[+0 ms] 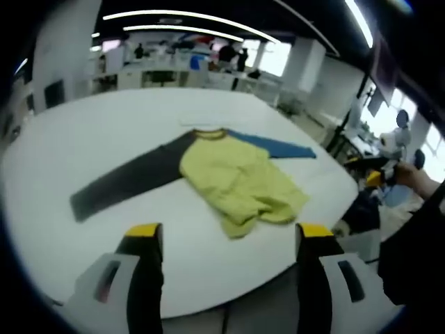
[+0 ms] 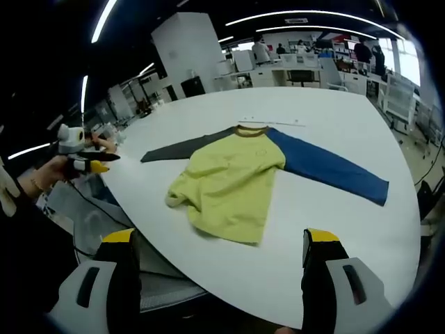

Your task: Fold the garment on the visible template until the final outline fits inside the template.

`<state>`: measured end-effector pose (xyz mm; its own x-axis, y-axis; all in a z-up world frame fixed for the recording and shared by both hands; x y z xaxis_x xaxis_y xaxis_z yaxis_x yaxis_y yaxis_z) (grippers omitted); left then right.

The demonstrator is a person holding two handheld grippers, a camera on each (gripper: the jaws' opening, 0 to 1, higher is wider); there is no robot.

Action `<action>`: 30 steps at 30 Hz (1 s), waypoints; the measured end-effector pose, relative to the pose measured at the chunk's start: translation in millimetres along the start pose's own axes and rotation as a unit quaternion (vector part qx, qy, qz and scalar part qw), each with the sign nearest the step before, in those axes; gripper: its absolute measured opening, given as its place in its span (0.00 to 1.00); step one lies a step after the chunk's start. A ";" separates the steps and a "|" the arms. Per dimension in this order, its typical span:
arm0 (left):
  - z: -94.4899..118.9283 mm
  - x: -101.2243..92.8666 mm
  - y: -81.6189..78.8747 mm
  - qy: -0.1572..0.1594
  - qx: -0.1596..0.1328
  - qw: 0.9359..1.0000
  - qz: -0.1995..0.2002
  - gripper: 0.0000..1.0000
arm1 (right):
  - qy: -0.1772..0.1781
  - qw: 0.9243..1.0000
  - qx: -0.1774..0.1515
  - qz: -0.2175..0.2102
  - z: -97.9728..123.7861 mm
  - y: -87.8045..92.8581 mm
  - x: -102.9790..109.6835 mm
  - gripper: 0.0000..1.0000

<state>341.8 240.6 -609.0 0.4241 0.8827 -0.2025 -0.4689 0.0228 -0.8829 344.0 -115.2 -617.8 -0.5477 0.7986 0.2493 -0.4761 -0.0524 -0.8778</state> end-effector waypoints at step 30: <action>3.2 -9.2 44.0 0.009 0.067 0.998 0.010 1.00 | 0.010 0.999 0.013 -0.031 13.9 28.2 -2.3 0.98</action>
<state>314.7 235.0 -644.7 0.4259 0.8754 -0.2285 -0.5773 0.0684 -0.8136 322.3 -126.9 -637.4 -0.5034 0.8121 0.2952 -0.5265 -0.0174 -0.8500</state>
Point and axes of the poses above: the point that each gripper's makers call its tool centre point, and the gripper's own axes: z roughly backward along the fingers, x roughly to its left, y roughly out of its underside, the point moved 2 cm from there along z, roughly backward along the fingers, and after that the axes turned 14 degrees about -x, right-handed, at the moved point
